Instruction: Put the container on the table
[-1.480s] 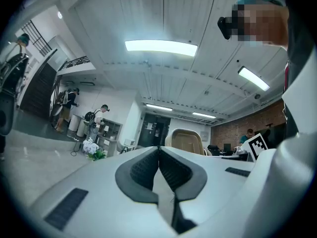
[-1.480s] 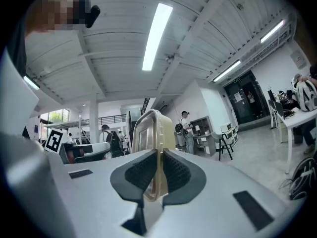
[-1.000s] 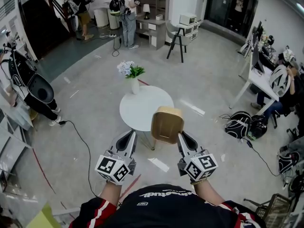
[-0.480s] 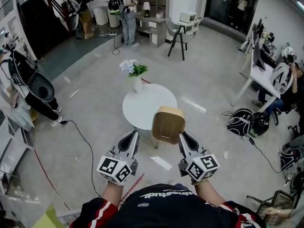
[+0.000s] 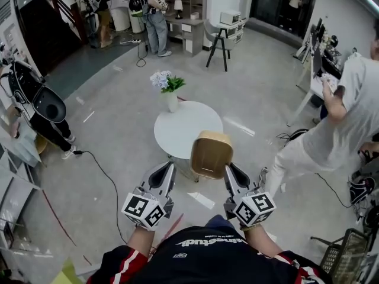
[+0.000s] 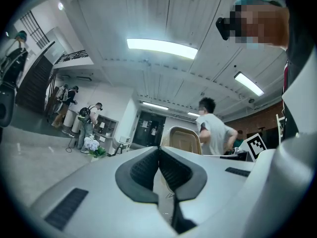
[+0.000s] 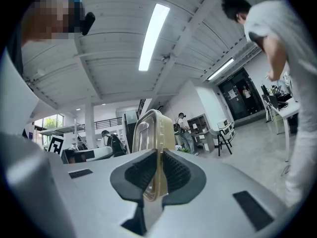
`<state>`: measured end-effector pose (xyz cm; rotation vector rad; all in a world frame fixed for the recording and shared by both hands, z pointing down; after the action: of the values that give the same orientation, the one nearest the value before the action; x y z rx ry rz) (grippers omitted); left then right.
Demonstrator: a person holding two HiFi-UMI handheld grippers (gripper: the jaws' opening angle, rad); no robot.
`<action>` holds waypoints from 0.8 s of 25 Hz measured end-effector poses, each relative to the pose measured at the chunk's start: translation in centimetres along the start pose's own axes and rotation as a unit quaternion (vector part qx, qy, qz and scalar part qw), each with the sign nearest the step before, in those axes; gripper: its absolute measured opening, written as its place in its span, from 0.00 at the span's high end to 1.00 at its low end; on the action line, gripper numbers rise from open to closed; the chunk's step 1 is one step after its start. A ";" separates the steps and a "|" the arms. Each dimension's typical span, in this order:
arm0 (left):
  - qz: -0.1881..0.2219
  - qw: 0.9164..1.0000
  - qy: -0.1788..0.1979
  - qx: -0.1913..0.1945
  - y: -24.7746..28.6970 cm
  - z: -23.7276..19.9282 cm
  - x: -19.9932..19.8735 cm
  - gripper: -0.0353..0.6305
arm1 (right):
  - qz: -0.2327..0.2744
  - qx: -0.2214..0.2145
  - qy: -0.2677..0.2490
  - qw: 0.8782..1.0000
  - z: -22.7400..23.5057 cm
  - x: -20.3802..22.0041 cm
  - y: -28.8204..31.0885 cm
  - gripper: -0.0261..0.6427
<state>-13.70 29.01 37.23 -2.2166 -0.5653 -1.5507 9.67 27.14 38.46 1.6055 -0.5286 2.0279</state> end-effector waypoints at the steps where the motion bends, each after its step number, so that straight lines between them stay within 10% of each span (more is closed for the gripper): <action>1: 0.000 1.000 -0.002 0.001 0.1 -0.1 0.1 0.91 | -0.001 0.000 -0.001 1.000 0.1 0.0 0.1 0.88; 20: -0.009 1.000 -0.017 -0.011 4.0 -6.0 0.5 0.91 | -0.008 -0.003 0.007 1.000 2.6 0.6 6.9 0.88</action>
<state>-16.21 22.62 39.28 -2.2645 -0.5826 -1.5373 7.51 20.19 39.67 1.5863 -0.5152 2.0227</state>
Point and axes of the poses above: the fingertips, and each gripper's own axes: y forward along the fingers, z to its right, x out of its underside, the point moved 6 cm from there along -y, backward along the fingers, and after that the axes turned 5 degrees about -y, right-handed, at the moved point
